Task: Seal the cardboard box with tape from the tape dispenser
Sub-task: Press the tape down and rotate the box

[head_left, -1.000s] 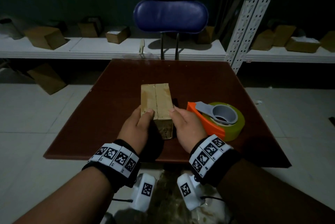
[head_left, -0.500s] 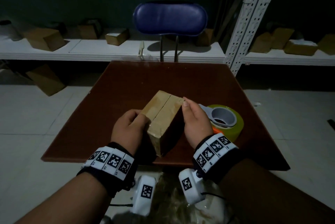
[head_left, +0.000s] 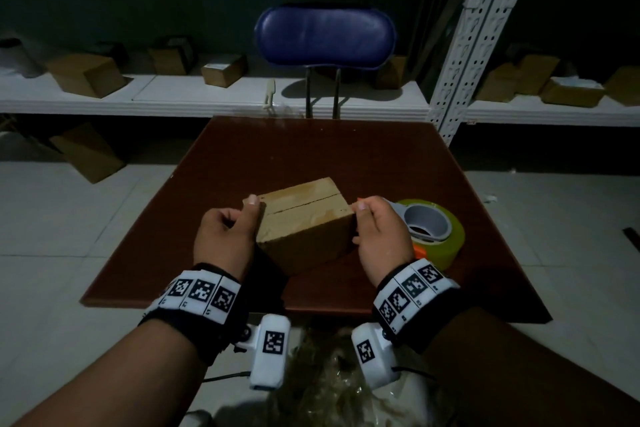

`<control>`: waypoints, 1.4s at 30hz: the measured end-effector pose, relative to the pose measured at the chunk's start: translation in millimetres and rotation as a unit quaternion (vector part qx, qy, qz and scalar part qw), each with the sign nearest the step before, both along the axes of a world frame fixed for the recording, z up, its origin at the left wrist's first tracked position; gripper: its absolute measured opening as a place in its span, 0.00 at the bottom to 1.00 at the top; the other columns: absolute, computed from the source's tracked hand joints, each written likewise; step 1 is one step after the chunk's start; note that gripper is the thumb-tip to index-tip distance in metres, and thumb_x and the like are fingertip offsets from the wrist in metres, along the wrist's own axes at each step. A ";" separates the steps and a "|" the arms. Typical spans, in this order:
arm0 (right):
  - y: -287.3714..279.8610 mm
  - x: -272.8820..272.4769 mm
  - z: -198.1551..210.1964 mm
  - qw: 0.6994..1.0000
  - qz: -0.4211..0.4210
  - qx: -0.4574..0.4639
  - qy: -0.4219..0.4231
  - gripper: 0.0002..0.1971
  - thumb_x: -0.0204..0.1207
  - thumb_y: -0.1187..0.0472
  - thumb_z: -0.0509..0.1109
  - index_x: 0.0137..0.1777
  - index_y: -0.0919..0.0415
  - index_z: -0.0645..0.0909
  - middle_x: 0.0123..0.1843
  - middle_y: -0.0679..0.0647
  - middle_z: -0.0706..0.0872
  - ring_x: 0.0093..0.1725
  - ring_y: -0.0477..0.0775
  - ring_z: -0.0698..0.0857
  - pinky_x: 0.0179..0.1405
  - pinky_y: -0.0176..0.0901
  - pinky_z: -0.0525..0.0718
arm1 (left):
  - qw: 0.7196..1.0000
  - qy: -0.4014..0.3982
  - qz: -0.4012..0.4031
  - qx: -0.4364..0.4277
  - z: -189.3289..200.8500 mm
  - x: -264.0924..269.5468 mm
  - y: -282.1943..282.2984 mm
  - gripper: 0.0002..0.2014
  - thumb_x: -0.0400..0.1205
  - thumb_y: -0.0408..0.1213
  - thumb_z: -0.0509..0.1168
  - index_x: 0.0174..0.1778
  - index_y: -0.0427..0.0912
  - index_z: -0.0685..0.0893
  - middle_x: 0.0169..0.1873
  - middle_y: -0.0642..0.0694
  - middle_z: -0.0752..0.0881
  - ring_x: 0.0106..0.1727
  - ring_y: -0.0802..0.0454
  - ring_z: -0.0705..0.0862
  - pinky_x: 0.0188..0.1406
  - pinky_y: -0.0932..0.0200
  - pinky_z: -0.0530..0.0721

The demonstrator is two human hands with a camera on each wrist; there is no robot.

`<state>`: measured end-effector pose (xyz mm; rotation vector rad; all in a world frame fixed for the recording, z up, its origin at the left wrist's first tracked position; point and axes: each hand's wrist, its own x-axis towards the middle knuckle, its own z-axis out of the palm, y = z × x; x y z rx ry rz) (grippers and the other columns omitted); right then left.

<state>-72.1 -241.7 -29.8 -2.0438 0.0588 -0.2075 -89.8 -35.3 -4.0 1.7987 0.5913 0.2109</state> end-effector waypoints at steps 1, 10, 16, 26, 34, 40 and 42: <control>-0.7 -1.0 1.1 1.000 0.000 -0.005 0.005 0.12 0.91 0.53 0.56 0.55 0.50 0.82 0.48 0.48 0.87 0.50 0.52 0.87 0.52 0.55 0.86 | 1.000 -0.003 0.001 -0.021 1.2 -0.3 -0.5 0.19 0.78 0.59 0.69 0.48 0.44 0.83 0.44 0.46 0.86 0.47 0.47 0.84 0.39 0.53 0.77; -0.4 -9.8 3.8 0.995 0.074 0.050 0.049 0.18 0.90 0.58 0.58 0.78 0.47 0.74 0.42 0.41 0.82 0.38 0.40 0.82 0.40 0.38 0.79 | 0.995 -0.031 -0.022 -0.089 4.1 -1.7 -8.2 0.16 0.80 0.40 0.72 0.63 0.49 0.82 0.54 0.51 0.86 0.48 0.55 0.84 0.34 0.63 0.77; -3.5 -10.5 1.4 0.998 0.056 0.039 0.008 0.07 0.88 0.51 0.63 0.59 0.51 0.79 0.40 0.43 0.84 0.40 0.40 0.85 0.41 0.38 0.80 | 1.000 0.005 0.020 -0.016 -3.8 5.7 0.1 0.31 0.73 0.62 0.73 0.66 0.44 0.80 0.57 0.53 0.83 0.55 0.54 0.82 0.51 0.57 0.77; -4.1 -17.0 2.5 0.995 0.068 -0.063 -0.032 0.11 0.83 0.43 0.68 0.51 0.50 0.81 0.47 0.43 0.85 0.45 0.38 0.82 0.38 0.30 0.74 | 0.967 -0.004 -0.096 -0.237 -4.1 1.7 -23.5 0.13 0.82 0.35 0.69 0.62 0.44 0.86 0.53 0.40 0.91 0.52 0.43 0.92 0.50 0.47 0.88; -4.3 -17.9 5.6 0.997 0.076 -0.034 0.006 0.07 0.83 0.43 0.69 0.51 0.44 0.80 0.45 0.39 0.86 0.46 0.36 0.85 0.38 0.34 0.78 | 0.968 -0.018 -0.129 -0.212 -6.8 5.5 -17.0 0.15 0.83 0.41 0.69 0.65 0.52 0.85 0.58 0.46 0.90 0.55 0.49 0.90 0.51 0.53 0.84; -3.8 -19.2 7.3 0.997 0.075 -0.004 0.034 0.08 0.80 0.42 0.73 0.52 0.42 0.81 0.44 0.44 0.90 0.44 0.41 0.90 0.47 0.49 0.91 | 0.978 -0.024 -0.148 -0.144 -6.8 10.5 -15.8 0.15 0.86 0.43 0.64 0.69 0.52 0.82 0.50 0.59 0.86 0.50 0.63 0.85 0.37 0.74 0.79; -4.4 -19.5 5.2 0.996 0.076 -0.008 0.039 0.09 0.79 0.43 0.74 0.54 0.42 0.81 0.48 0.43 0.91 0.48 0.40 0.90 0.50 0.51 0.91 | 0.981 -0.027 -0.165 -0.099 -7.6 10.8 -14.8 0.18 0.87 0.45 0.62 0.73 0.51 0.79 0.52 0.62 0.83 0.53 0.65 0.83 0.37 0.79 0.77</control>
